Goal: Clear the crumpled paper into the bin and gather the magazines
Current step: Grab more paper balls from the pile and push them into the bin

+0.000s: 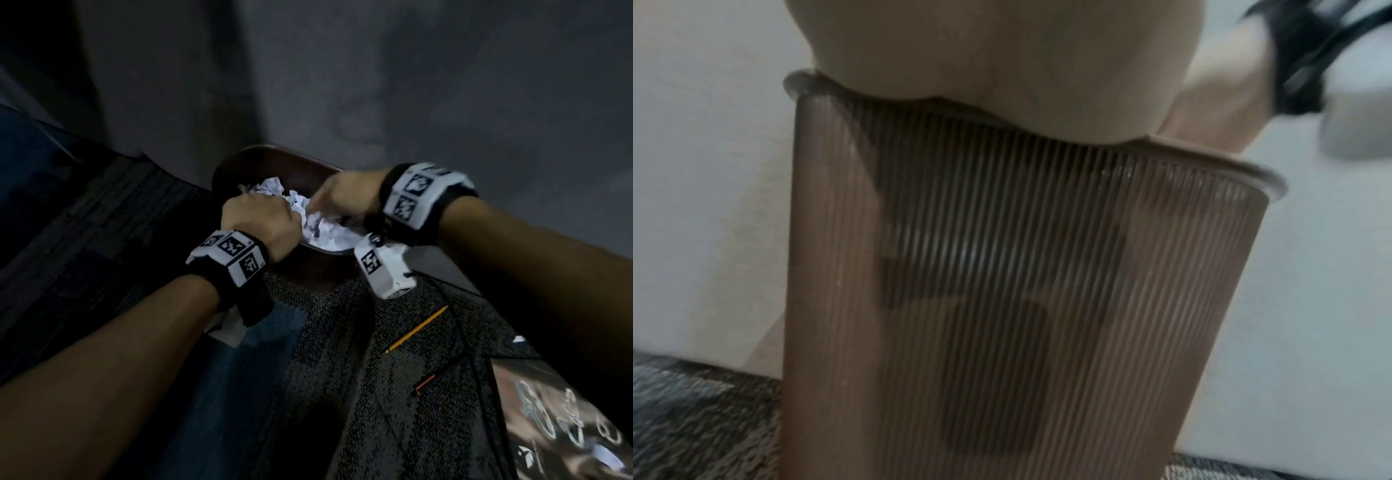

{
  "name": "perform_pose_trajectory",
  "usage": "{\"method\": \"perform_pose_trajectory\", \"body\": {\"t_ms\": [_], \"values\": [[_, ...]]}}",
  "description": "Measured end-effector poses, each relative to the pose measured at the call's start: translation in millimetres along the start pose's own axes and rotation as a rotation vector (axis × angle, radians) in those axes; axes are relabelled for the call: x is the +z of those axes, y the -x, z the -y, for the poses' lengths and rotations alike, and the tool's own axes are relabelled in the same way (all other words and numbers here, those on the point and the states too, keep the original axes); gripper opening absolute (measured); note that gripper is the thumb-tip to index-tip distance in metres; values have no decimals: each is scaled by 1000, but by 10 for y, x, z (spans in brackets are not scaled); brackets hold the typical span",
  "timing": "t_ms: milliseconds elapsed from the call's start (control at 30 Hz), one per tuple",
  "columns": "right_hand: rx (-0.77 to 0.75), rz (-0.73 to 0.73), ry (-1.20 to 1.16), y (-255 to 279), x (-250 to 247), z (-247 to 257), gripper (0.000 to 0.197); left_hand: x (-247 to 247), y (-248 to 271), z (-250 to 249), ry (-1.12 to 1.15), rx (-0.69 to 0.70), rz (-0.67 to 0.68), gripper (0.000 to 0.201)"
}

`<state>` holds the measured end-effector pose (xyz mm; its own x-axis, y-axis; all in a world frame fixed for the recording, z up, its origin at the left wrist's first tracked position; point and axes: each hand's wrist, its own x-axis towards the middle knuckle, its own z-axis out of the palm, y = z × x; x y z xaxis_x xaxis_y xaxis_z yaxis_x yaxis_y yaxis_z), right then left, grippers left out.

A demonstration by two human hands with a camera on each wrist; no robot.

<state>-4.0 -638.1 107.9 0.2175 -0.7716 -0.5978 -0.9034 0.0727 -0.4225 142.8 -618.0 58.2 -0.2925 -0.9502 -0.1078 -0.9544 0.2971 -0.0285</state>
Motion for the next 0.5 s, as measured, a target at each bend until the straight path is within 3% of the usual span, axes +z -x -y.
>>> {"method": "perform_pose_trajectory", "body": {"t_ms": [100, 267, 367, 500], "values": [[14, 12, -106, 157, -154, -1, 37, 53, -14, 25, 5, -8, 15, 48], [104, 225, 69, 161, 69, 39, 21, 74, -38, 32, -5, 3, 13, 49], [160, 184, 145, 9, 258, 89, 35, 78, -57, 40, -10, 4, 17, 47], [87, 220, 170, -96, 388, 96, 34, 90, -68, 38, -31, 21, 29, 50]]}}
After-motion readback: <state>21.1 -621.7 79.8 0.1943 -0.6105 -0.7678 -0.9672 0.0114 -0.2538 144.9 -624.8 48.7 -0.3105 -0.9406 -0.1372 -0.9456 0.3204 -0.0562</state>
